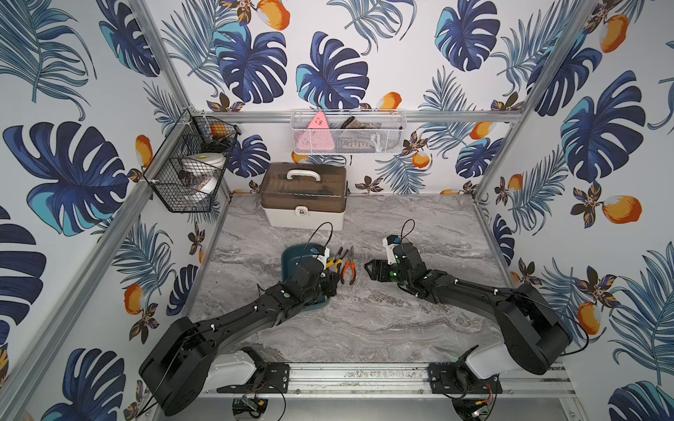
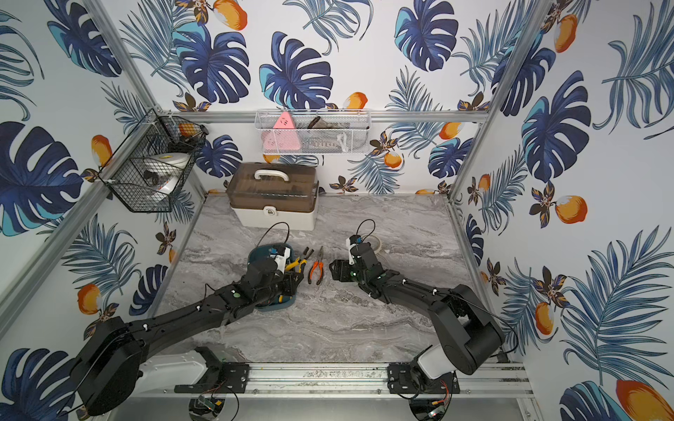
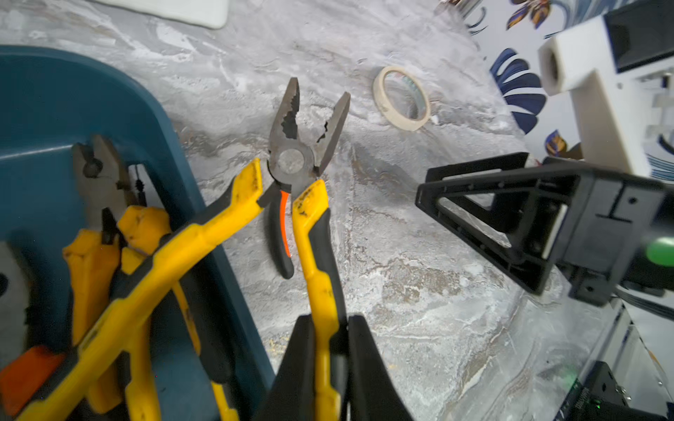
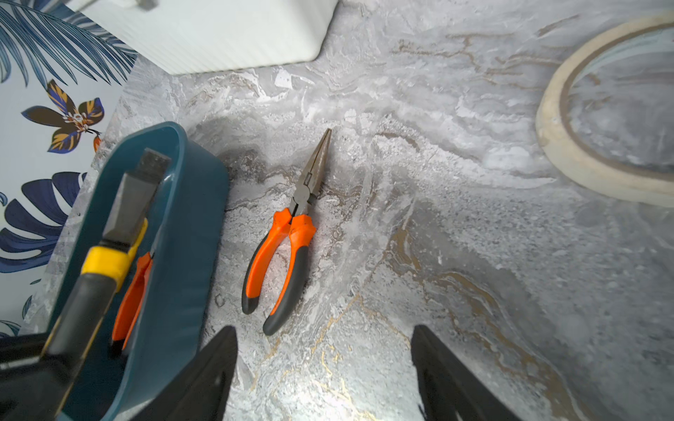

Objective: Take the pliers out of the storage box
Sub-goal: Pick up the pliers from the storage box.

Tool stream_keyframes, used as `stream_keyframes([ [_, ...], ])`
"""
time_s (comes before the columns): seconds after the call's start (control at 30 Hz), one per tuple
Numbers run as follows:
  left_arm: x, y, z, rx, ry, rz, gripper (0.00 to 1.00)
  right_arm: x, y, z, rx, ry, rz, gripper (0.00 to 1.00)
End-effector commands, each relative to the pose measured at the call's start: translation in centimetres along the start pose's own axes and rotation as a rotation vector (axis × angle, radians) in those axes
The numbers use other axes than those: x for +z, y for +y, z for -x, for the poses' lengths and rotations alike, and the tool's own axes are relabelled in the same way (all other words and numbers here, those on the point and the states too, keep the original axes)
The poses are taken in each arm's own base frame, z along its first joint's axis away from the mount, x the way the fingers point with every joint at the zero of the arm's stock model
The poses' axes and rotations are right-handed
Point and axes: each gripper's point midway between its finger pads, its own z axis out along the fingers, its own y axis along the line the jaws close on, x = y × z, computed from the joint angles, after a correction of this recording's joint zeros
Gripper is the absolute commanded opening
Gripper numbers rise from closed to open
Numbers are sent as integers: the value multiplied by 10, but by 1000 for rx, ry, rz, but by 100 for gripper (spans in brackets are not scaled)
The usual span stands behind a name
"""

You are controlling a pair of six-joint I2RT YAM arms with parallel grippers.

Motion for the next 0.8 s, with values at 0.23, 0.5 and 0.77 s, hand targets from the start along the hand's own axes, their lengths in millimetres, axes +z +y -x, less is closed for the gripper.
stream_keyframes([
  [0.23,-16,-35,14,144,-152,-187,0,-27,75,8,354,12,452,78],
  [0.5,-22,-34,12,157,-157,-169,0,-11,133,2,528,56,734,76],
  [0.77,-20,-36,10,165,-147,-166,0,-1,141,-11,547,52,744,74],
])
